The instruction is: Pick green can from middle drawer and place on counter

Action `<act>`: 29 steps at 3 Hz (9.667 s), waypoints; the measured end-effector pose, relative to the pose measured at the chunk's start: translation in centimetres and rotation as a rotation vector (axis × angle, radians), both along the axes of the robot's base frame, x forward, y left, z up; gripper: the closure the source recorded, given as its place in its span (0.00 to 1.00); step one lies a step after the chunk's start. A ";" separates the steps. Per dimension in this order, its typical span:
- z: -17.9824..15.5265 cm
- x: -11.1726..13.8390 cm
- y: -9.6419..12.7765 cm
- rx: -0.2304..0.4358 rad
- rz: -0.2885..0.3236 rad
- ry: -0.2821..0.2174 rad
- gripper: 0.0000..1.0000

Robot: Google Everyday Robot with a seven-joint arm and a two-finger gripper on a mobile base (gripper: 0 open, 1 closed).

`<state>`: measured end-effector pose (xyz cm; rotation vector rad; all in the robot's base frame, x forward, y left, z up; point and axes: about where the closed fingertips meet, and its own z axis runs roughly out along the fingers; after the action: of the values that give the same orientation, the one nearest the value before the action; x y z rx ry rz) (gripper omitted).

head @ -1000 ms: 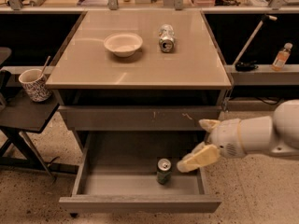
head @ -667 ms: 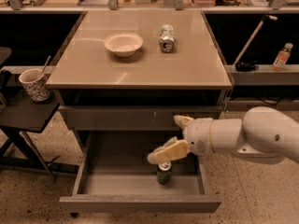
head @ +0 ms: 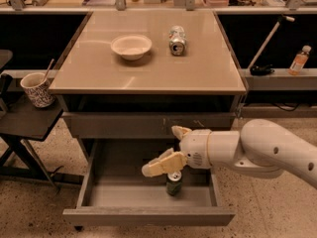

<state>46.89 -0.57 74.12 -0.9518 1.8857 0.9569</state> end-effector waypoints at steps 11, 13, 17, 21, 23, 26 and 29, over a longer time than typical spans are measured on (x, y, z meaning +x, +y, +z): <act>-32.3 8.1 -5.0 -0.192 -0.439 0.225 0.19; -32.3 8.1 -4.9 -0.190 -0.437 0.226 0.66; 0.7 5.6 -11.2 -0.136 -0.569 -0.138 1.00; 15.8 9.4 -13.6 -0.093 -0.718 -0.204 1.00; 27.2 16.8 -12.8 -0.078 -0.601 -0.246 1.00; 15.3 30.5 -7.9 -0.330 -0.400 0.027 0.81; 15.4 30.4 -7.9 -0.329 -0.400 0.026 0.11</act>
Offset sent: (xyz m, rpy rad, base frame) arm 0.0581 -0.0064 -0.1813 -0.2708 -0.0691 -0.4010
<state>77.33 -8.45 89.50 -0.7023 2.1895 0.4322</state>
